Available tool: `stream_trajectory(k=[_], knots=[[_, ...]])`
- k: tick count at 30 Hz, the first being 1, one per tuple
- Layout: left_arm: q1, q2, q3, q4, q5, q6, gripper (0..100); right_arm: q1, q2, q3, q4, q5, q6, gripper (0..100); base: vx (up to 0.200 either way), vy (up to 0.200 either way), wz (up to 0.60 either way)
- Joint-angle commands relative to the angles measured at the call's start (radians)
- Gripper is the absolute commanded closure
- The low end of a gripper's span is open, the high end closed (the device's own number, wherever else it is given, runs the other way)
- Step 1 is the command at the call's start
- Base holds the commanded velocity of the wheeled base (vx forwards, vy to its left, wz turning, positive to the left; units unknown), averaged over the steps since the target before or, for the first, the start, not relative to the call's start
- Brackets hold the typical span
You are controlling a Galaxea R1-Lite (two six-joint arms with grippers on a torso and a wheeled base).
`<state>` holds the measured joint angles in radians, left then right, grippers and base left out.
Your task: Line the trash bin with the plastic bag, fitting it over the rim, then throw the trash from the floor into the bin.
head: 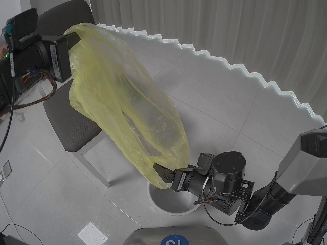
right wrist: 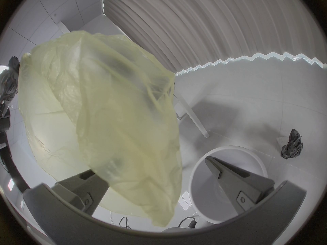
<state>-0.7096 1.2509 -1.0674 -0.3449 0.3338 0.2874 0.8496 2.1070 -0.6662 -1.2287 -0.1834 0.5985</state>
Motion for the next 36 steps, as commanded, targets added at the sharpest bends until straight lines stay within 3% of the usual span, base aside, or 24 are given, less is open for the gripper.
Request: stream_trajectory(k=[1, 5, 13, 14, 36], knots=[[0.001, 0.001, 0.001, 0.0, 0.001, 0.001, 100, 0.002, 0.001, 0.005, -0.002, -0.001, 0.0, 0, 0.0, 0.0, 0.0], [0.001, 0.001, 0.001, 0.0, 0.001, 0.001, 100, 0.002, -0.004, 0.007, 0.0, -0.034, -0.003, 0, 0.0, 0.0, 0.0], [-0.001, 0.001, 0.003, 0.0, 0.001, -0.001, 100, 0.011, 0.001, 0.008, -0.002, -0.037, -0.003, 0, 0.0, 0.0, 0.0], [0.001, 0.001, 0.001, 0.0, -0.001, -0.001, 100, 0.013, 0.002, 0.01, -0.002, -0.039, -0.003, 100, 0.0, 0.0, 0.0], [-0.001, 0.001, 0.011, 0.0, 0.001, -0.001, 100, 0.014, -0.005, 0.037, -0.021, -0.039, -0.008, 100, 0.0, 0.0, 0.0]])
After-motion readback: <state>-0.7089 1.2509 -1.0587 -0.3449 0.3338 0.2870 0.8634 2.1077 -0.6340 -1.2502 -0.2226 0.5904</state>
